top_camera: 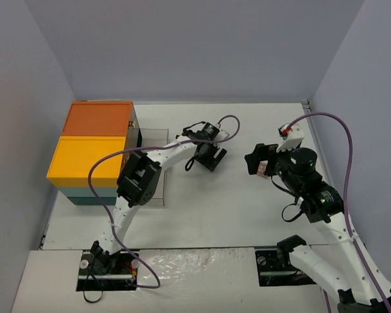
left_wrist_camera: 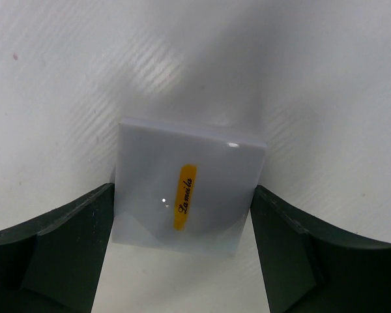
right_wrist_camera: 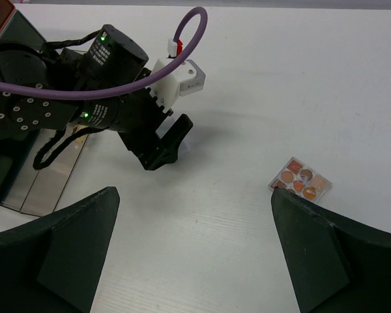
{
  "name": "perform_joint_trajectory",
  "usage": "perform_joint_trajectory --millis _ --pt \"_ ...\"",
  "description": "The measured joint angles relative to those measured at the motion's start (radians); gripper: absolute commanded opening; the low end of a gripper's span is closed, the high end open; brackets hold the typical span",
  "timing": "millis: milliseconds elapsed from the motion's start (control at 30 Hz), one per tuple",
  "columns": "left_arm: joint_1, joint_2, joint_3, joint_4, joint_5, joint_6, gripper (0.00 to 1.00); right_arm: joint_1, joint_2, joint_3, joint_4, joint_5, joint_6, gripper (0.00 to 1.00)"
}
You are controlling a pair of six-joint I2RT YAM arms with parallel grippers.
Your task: Organize the makeup
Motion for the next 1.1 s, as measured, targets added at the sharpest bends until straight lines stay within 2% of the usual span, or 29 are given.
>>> perform_joint_trajectory --millis 133,300,500,700,833,1100 --pt "-0.003 -0.074 -0.104 -0.003 -0.024 -0.039 0.54 0.0 0.0 0.0 0.0 0.0 -0.003 1.0" --pt "-0.003 -0.169 -0.158 -0.041 -0.079 -0.087 0.55 0.0 0.001 0.0 0.0 0.0 -0.007 1.0" --pt "0.016 -0.414 -0.222 -0.073 -0.183 -0.162 0.55 0.0 0.002 0.0 0.001 0.0 -0.01 1.0" --pt "0.098 -0.629 -0.355 -0.086 -0.283 -0.238 0.56 0.0 0.002 -0.007 0.003 0.0 -0.01 1.0" --pt "0.158 -0.659 -0.449 -0.11 -0.322 -0.27 0.59 0.0 0.016 -0.016 0.002 0.0 -0.01 1.0" --pt "0.204 -0.661 -0.578 -0.133 -0.345 -0.298 0.63 0.0 0.054 -0.023 0.009 0.0 -0.009 1.0"
